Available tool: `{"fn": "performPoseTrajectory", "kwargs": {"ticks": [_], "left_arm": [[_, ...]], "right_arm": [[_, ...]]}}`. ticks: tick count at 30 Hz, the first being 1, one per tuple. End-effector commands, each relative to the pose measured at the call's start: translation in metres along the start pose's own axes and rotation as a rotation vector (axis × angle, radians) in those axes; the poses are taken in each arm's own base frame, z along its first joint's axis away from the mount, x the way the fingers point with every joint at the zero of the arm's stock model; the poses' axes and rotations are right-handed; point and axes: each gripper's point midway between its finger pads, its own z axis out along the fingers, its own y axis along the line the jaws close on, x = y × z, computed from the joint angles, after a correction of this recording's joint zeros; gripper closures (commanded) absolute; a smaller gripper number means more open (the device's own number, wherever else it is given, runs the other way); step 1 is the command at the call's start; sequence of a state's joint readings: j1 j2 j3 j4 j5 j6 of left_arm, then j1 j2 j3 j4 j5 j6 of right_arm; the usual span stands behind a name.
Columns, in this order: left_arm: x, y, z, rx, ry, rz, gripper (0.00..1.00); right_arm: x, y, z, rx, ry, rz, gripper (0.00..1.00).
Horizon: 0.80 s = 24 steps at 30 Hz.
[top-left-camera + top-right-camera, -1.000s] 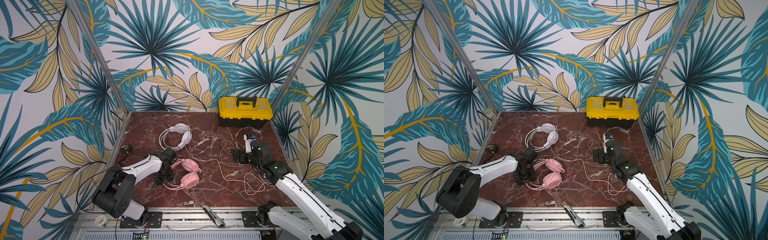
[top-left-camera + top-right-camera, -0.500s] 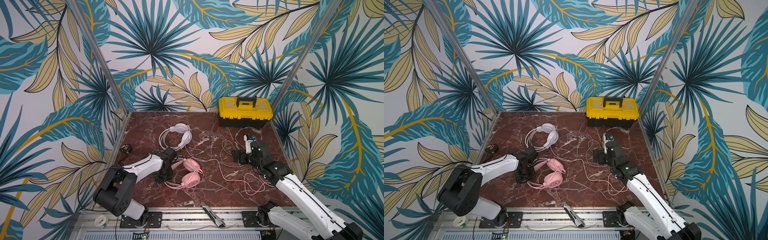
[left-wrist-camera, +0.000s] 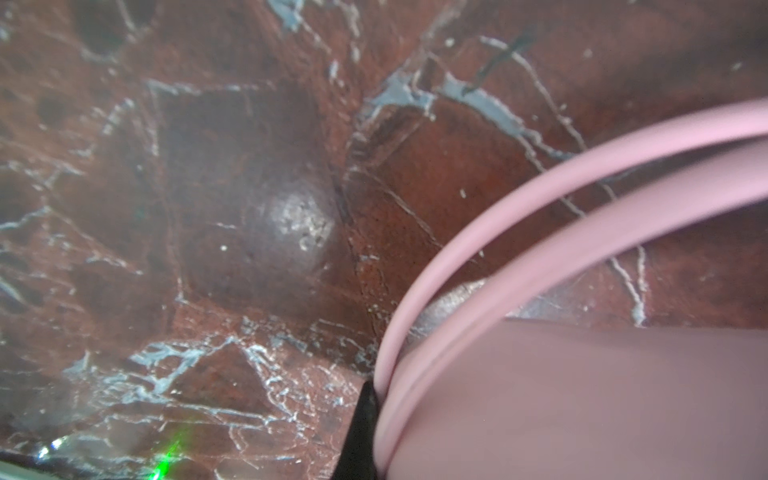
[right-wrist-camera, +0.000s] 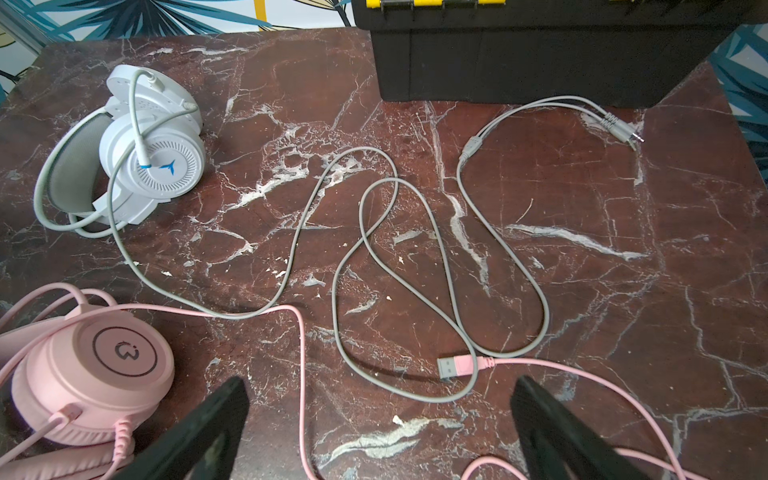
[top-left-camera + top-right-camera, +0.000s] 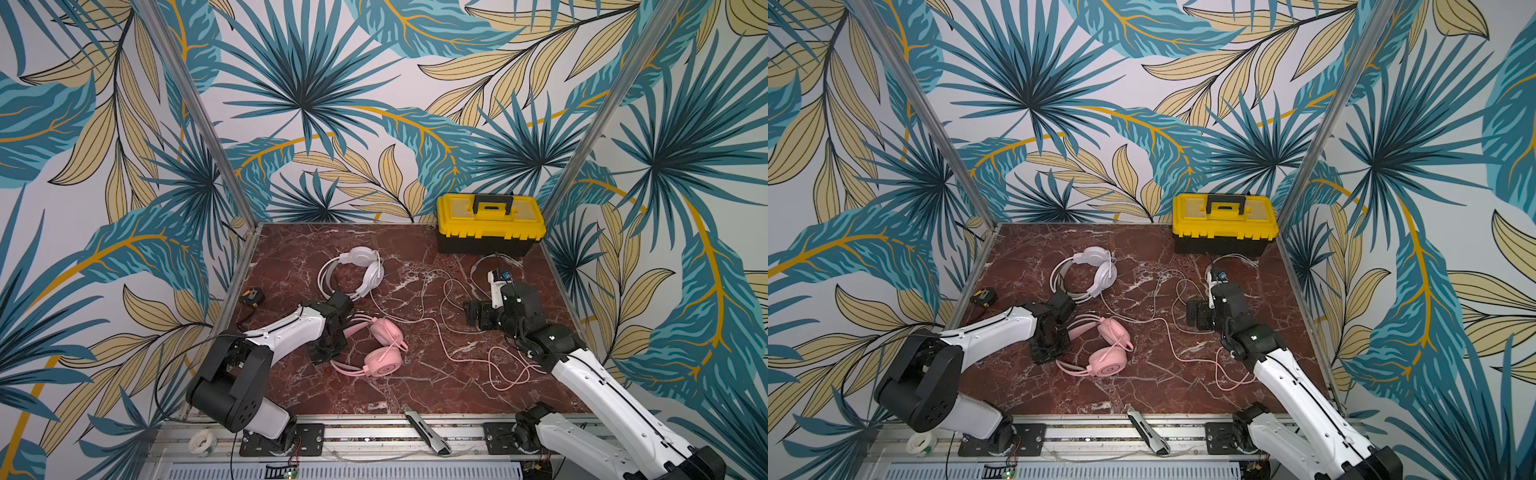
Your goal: Wrap the headphones
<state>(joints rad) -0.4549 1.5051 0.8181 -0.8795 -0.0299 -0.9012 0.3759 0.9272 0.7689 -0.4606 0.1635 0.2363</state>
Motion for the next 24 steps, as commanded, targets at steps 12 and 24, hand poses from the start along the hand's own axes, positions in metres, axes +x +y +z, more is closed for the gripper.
{"fn": "performPoseTrajectory", "kwargs": {"ticks": [12,24], "left_arm": [[0.0,-0.007,0.002,0.012,0.023,0.046,1.0],[-0.012,-0.058,-0.046,0.243,0.004,0.267,1.0]], "right_arm": [[0.007,0.003,0.001,-0.023,0.004,0.012,0.0],[0.026,0.016,0.011,-0.099,0.063,0.02,0.0]]}}
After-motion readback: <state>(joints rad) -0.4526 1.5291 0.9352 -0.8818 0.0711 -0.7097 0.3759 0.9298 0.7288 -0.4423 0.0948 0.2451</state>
